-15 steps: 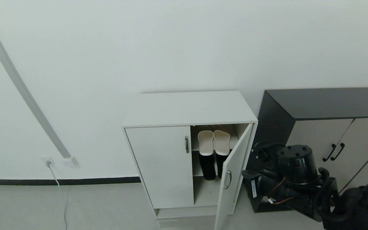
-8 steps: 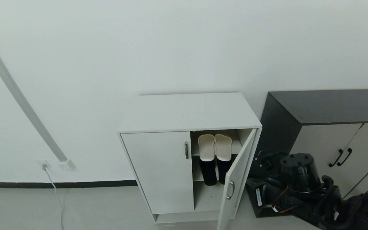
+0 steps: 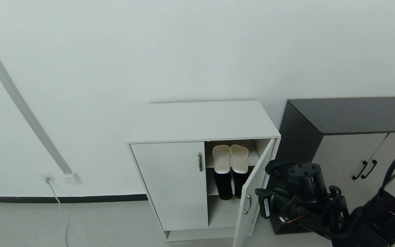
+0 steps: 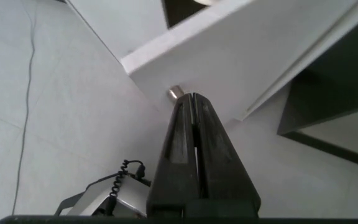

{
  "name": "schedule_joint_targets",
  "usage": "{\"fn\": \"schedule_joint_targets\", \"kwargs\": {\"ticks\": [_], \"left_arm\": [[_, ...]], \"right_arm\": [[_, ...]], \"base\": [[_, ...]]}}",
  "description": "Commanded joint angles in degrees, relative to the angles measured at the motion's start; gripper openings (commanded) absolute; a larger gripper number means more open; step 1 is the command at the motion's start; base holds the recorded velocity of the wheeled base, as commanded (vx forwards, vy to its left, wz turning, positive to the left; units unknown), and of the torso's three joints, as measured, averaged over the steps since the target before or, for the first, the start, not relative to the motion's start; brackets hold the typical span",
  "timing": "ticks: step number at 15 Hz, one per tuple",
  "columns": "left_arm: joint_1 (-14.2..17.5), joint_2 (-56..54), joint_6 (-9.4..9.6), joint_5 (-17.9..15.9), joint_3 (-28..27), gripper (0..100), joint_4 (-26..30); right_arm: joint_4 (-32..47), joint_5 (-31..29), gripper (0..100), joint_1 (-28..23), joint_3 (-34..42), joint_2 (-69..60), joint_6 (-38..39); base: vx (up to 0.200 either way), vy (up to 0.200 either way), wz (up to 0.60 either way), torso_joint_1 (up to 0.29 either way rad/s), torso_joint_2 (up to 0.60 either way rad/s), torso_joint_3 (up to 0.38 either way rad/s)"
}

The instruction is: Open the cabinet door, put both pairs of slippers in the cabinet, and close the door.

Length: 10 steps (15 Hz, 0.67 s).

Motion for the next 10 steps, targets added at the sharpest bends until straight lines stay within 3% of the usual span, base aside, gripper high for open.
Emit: {"fn": "schedule_joint_targets", "kwargs": {"ticks": [1, 10], "left_arm": [[0.0, 0.1, -0.04, 0.0, 0.0, 0, 0.0], [0.0, 0.1, 0.05, -0.1, 0.0, 0, 0.0]], "right_arm": [[0.0, 0.0, 0, -0.4, -2.6, 3.4, 0.0], [0.0, 0.0, 0, -3.3, -13.4, 12.5, 0.0]], "base": [[0.0, 0.0, 0.0, 0.0, 0.0, 0.0], [0.0, 0.0, 0.0, 0.0, 0.0, 0.0]]}}
